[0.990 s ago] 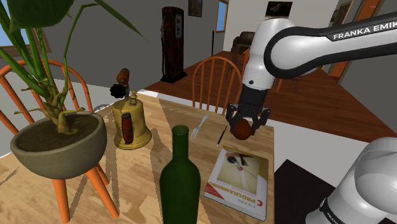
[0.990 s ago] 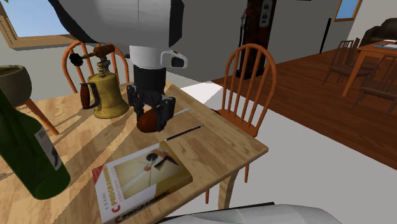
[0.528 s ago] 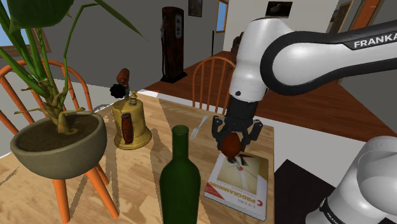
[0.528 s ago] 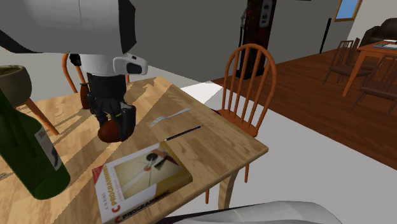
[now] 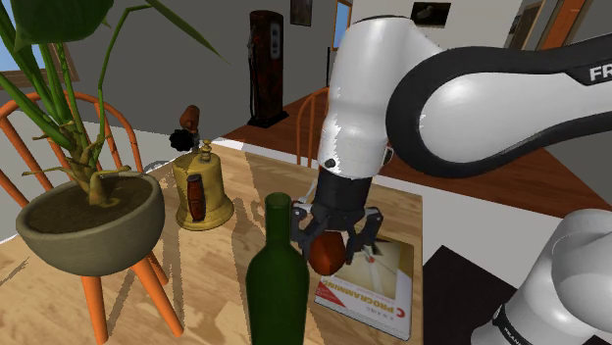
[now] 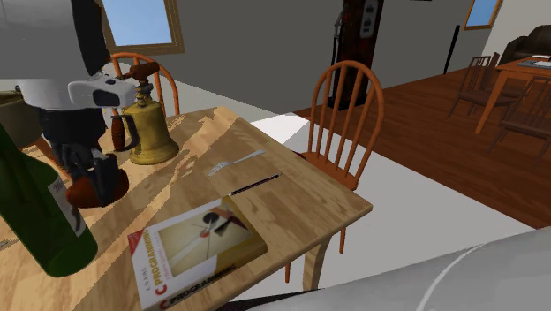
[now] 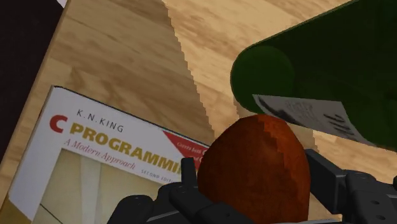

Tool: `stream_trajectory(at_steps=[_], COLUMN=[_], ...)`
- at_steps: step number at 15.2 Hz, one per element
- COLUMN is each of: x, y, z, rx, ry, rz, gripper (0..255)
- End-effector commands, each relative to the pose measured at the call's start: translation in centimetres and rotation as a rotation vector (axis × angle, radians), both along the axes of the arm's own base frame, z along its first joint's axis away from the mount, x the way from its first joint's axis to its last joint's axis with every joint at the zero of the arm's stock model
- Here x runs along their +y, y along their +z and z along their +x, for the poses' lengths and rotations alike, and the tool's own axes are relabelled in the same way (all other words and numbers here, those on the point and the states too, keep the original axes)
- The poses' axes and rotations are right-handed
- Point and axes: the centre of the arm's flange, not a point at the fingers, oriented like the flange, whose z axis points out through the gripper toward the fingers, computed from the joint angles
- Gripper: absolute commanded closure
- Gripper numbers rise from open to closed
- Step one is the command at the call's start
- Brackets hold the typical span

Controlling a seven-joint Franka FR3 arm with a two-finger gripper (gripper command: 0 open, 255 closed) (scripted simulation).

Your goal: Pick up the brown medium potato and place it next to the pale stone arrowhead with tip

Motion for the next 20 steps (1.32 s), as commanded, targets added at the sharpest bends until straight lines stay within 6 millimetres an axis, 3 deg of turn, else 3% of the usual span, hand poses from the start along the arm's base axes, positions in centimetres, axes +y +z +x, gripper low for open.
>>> stream_trajectory(at_steps=[1, 20], x=[2.6, 27.3], y=[-0.2, -0.1], z=[-0.3, -5.0], rx=[0.001, 0.001], ry=[-0.002, -0.002], rz=[0.002, 0.002], gripper=[255, 255])
